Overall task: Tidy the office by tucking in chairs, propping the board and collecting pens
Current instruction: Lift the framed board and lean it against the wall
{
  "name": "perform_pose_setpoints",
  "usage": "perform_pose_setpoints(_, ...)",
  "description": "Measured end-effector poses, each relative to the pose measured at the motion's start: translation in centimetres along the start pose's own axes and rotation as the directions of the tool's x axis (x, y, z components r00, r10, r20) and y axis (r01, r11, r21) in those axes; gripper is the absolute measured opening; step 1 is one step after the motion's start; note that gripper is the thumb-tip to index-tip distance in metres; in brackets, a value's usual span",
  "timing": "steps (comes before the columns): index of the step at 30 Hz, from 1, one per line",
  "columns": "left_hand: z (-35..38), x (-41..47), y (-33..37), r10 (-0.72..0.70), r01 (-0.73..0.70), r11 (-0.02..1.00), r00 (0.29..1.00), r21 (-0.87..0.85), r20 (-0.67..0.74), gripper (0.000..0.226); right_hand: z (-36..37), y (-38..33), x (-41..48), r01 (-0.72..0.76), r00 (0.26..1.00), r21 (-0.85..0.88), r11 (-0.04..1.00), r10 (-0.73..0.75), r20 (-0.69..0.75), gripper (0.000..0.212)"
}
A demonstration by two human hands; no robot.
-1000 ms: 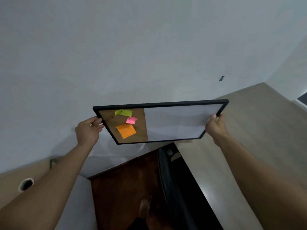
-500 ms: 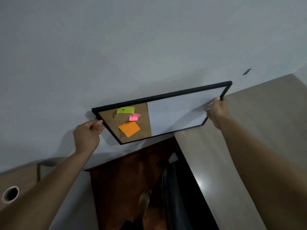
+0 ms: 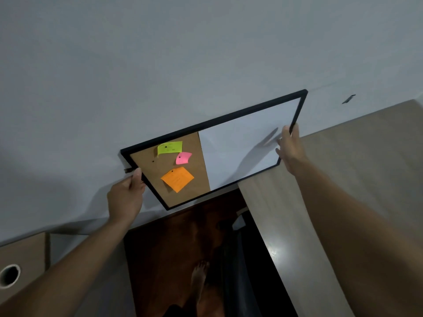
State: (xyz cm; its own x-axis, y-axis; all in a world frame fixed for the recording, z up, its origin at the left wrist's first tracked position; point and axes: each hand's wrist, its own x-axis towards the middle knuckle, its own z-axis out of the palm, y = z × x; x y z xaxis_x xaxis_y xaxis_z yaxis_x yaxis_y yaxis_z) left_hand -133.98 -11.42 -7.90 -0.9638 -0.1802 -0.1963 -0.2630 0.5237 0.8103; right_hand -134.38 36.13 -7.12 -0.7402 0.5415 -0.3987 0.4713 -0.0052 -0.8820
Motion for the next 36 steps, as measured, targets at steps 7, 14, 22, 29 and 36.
perform_pose_setpoints(7,3.2,-0.5,1.8,-0.022,0.018,0.999,0.996,0.047,0.083,0.092,4.3,3.5,-7.2,-0.106,0.971,0.011,0.994,0.101,0.216,0.069)
perform_pose_setpoints(14,8.0,-0.8,4.9,0.002,-0.005,0.999,0.994,0.035,0.107,0.106,6.0,4.9,-8.1,-0.178,0.975,0.159,0.971,0.153,0.158,0.067)
perform_pose_setpoints(22,13.8,0.4,7.8,-0.007,0.050,0.989,0.957,-0.142,0.290,0.090,3.1,3.9,-3.1,-0.205,0.978,0.414,0.887,0.206,0.044,0.075)
perform_pose_setpoints(29,17.1,1.2,10.8,-0.133,0.210,0.975,0.804,-0.067,0.579,0.088,3.6,4.8,-4.4,-0.340,0.939,0.353,0.872,0.338,0.069,0.070)
perform_pose_setpoints(36,18.7,2.4,12.9,-0.100,0.171,0.984,0.776,-0.056,0.623,0.080,3.0,4.3,-2.2,-0.292,0.952,0.409,0.864,0.302,0.042,0.067)
